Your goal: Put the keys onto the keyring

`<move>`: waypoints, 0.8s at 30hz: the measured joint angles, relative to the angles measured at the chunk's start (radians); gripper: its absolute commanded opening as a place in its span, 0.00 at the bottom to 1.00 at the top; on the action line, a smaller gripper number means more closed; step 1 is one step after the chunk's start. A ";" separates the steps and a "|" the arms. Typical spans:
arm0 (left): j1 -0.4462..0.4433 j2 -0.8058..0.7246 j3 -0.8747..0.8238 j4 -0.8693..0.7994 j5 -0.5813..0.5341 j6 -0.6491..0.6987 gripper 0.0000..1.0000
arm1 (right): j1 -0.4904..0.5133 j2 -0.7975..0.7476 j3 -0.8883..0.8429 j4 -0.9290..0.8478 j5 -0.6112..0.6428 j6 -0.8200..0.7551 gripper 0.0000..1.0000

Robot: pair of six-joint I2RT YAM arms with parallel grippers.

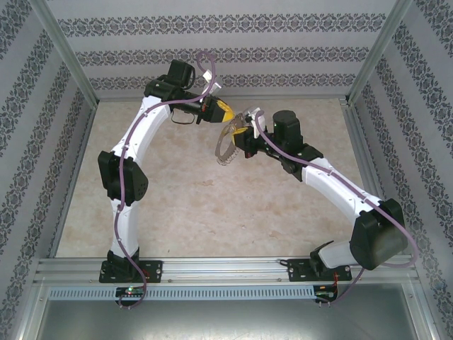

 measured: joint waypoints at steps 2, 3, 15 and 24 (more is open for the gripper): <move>0.000 0.000 0.000 0.002 0.004 0.000 0.00 | 0.000 0.004 0.012 -0.023 -0.017 -0.009 0.42; 0.000 0.000 0.001 0.002 0.006 0.000 0.00 | -0.001 0.005 0.014 -0.035 -0.028 -0.016 0.43; 0.000 0.000 0.002 0.004 0.010 0.000 0.00 | -0.189 -0.085 0.000 -0.027 -0.179 0.069 0.32; 0.000 0.000 0.002 0.004 0.010 0.000 0.00 | -0.209 -0.003 0.069 0.106 -0.292 0.264 0.32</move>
